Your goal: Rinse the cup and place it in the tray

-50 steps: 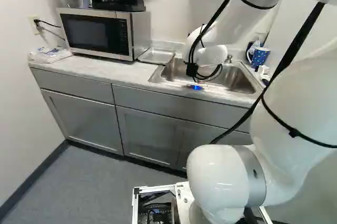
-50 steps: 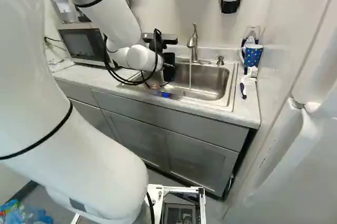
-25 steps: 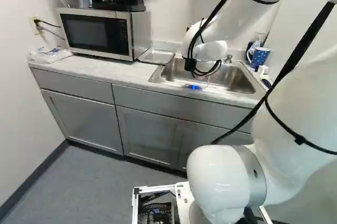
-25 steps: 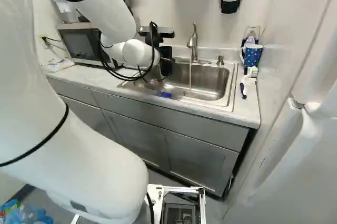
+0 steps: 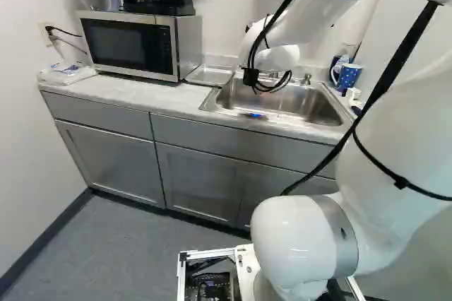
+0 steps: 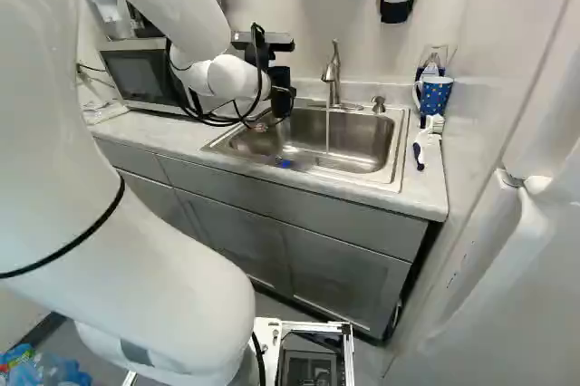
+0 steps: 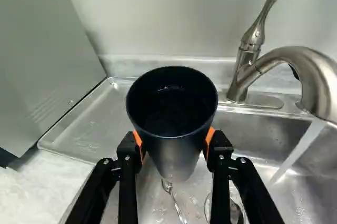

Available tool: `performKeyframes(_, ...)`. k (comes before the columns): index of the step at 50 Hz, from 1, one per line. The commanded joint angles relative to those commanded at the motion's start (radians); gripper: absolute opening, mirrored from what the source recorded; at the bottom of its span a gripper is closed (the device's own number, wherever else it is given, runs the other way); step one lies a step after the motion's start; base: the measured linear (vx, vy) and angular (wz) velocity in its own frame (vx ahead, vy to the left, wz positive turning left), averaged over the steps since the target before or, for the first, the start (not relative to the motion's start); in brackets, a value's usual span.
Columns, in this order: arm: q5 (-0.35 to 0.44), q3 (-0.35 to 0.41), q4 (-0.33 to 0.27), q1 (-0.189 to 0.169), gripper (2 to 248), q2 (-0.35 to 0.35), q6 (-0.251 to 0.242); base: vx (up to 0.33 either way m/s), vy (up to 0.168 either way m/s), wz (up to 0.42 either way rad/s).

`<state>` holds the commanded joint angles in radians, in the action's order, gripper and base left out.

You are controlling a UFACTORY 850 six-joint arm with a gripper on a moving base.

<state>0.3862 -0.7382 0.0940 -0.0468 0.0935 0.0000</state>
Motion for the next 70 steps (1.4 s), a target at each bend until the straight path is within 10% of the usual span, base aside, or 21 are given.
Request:
performKeyframes(31,0.000,-0.046,0.000,0.015,124,-0.023,0.011,0.000,0.000,0.000)
performKeyframes(70,0.000,-0.046,0.000,0.015,124,-0.023,0.399,0.000,0.000,0.000)
